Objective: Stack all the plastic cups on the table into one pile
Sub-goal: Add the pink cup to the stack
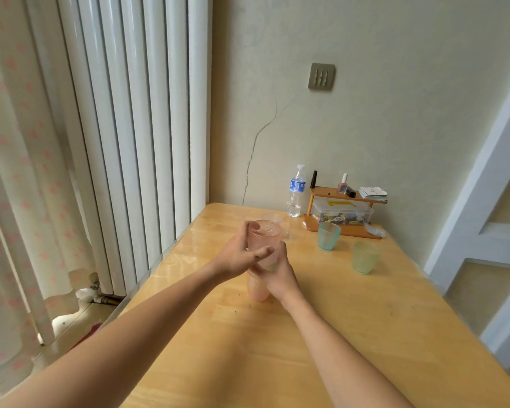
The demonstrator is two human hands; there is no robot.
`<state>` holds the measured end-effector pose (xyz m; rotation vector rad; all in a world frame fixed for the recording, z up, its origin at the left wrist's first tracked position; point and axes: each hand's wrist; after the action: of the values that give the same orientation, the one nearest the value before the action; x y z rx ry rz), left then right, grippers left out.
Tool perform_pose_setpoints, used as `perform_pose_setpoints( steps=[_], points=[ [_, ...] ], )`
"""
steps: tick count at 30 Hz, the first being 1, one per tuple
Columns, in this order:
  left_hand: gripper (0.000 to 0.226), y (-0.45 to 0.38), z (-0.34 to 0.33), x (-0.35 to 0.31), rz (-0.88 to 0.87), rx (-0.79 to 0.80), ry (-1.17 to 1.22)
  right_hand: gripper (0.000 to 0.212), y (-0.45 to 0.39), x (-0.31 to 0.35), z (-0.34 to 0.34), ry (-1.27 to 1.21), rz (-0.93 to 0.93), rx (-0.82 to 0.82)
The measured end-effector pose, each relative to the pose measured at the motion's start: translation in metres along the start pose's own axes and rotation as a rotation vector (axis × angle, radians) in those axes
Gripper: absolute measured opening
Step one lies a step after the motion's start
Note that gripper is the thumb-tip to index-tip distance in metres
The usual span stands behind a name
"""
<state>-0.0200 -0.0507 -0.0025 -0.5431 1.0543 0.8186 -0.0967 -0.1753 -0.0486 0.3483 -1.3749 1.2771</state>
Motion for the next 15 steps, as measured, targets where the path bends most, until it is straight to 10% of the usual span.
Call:
perform_pose_setpoints(
  steps=[15],
  points=[
    [0.085,-0.009,0.007,0.037,-0.060,-0.037,0.025,0.097,0.012,-0.039,0.015,-0.044,-0.134,0.223]
  ],
)
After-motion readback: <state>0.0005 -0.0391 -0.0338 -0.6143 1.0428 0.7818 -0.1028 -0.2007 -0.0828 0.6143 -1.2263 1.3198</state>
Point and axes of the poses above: each hand's wrist, its own y-axis away from the middle knuckle, its own z-axis out of the back of the hand, x = y × z, and after that the axes turned 15 degrees about z, right-handed
